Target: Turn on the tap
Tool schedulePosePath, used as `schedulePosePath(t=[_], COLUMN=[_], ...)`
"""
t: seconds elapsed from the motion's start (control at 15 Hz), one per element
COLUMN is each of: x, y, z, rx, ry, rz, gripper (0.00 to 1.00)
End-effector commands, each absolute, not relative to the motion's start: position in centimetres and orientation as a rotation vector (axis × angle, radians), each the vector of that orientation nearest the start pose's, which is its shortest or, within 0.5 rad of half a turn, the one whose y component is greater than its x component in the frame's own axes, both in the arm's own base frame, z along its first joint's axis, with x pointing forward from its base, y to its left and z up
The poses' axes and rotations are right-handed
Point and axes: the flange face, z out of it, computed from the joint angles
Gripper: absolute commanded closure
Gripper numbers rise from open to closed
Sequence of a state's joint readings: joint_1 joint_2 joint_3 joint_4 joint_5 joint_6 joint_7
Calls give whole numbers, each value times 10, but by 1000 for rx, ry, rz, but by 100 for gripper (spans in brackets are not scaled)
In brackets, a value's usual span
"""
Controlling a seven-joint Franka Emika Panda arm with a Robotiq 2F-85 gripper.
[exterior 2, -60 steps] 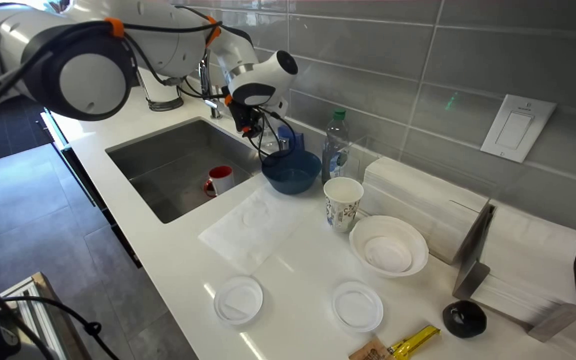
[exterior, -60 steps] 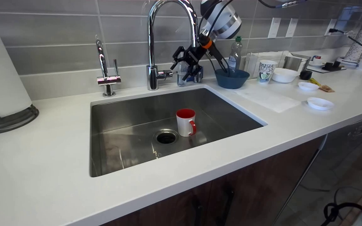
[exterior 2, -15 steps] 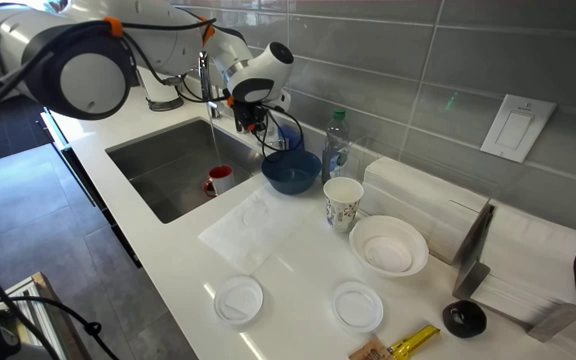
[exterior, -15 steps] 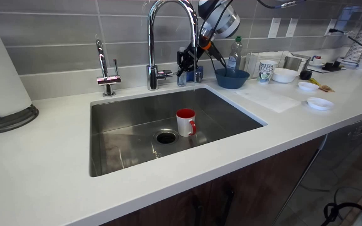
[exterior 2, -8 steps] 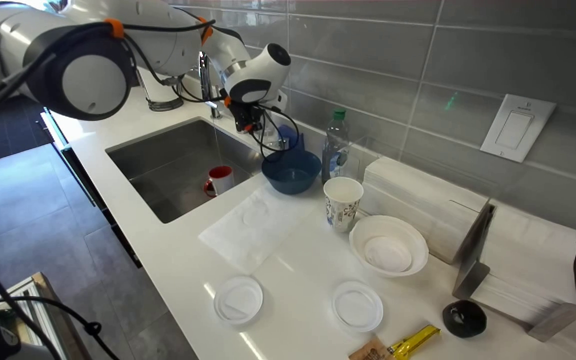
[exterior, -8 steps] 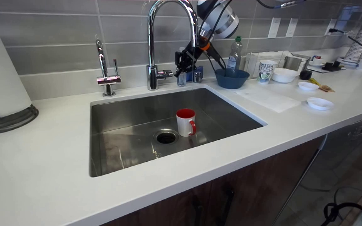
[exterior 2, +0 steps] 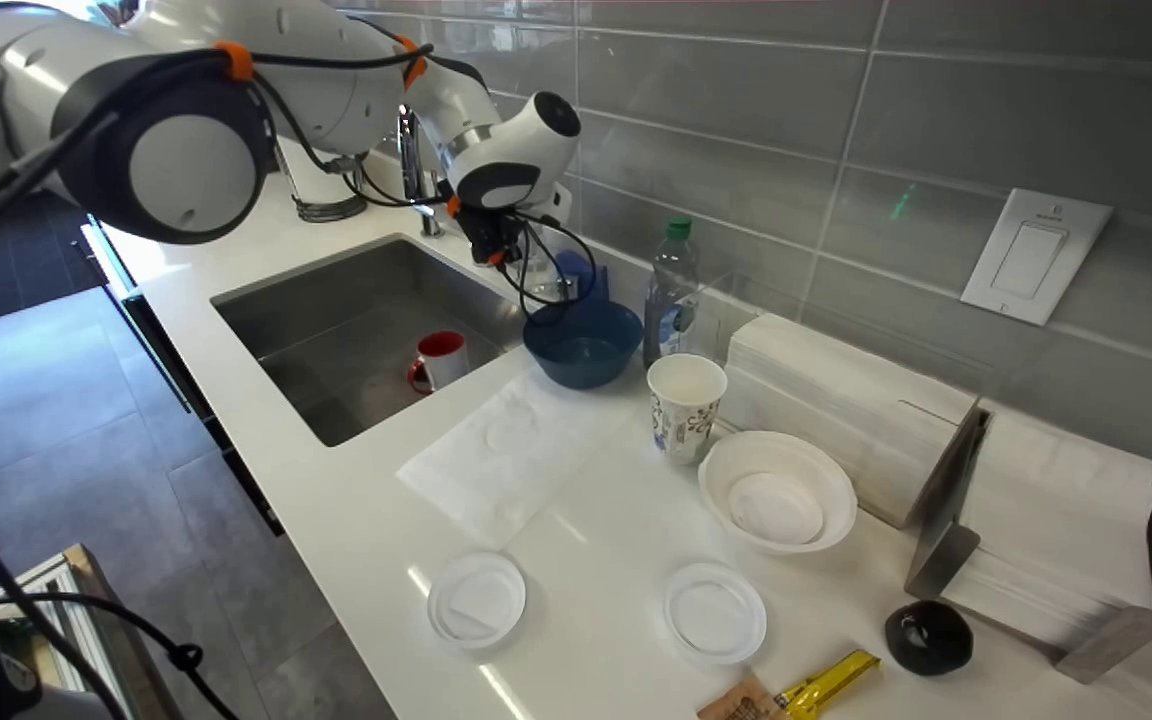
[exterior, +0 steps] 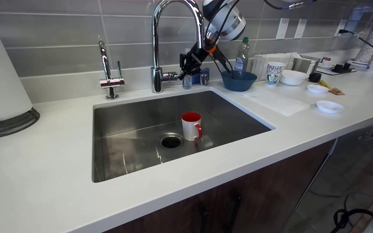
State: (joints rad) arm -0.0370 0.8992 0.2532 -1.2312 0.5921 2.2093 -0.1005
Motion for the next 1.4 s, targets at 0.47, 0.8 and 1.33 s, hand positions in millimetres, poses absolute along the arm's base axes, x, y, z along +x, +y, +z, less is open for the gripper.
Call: schedulePosePath(t=[0.47, 0.8, 1.33], x=[748, 721, 663], y=[120, 110, 91], z=[292, 321, 386], rx=[-2583, -2696, -2789], ry=[342, 388, 305], rz=[-115, 19, 163], gripper=[100, 100, 100])
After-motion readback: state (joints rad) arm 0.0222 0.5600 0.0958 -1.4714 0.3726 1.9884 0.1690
